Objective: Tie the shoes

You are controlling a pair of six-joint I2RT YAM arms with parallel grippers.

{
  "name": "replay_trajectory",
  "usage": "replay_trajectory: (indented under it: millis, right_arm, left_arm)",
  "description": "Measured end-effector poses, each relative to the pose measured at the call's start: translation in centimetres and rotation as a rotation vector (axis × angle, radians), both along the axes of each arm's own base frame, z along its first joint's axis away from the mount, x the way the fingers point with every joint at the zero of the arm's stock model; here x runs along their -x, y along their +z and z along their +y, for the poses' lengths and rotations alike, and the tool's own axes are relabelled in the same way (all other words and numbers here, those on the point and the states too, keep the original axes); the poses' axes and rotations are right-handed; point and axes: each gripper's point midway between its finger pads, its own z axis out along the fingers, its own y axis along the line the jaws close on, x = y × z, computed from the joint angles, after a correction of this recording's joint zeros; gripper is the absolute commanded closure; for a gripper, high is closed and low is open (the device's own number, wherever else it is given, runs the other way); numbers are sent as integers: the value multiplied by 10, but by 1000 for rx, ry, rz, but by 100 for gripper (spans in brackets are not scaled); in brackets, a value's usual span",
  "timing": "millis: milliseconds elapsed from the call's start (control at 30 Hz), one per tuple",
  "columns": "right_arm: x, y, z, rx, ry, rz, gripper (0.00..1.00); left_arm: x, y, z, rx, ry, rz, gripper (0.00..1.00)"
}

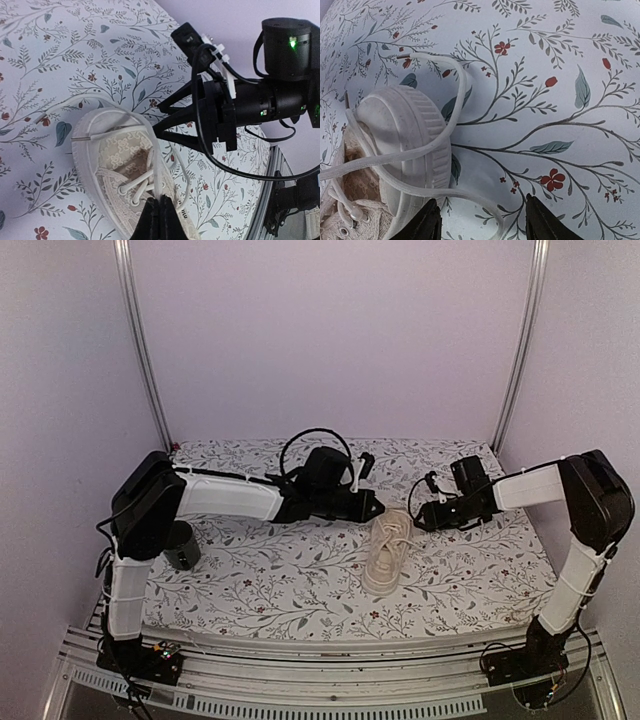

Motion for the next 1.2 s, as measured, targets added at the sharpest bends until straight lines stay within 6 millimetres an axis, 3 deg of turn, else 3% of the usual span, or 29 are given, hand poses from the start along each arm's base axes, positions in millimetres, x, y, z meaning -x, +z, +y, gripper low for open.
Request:
replay_trajectory:
  millis: [133,367,633,800,1033,1200]
  right_arm:
    - [2,-5,3,23,32,15,41]
    - [-14,-6,16,33,73,2,46]
    - [-14,-13,25,13,109,26,66]
    - [-11,-17,26,10,108,47,95]
    - [3,-19,19,15,73,63,98]
    - [25,-2,10,-13,22,66,98]
  left_arm:
    - [3,2,-3,24,-19,8,100]
    - [9,-5,-2,29,-36,21,100]
    - [11,-8,-1,33,-48,17,100]
    - [15,-20,4,15,-58,18,100]
    - [26,-35,15,-4,-69,31,100]
    - [36,-30,23,18,-84,23,100]
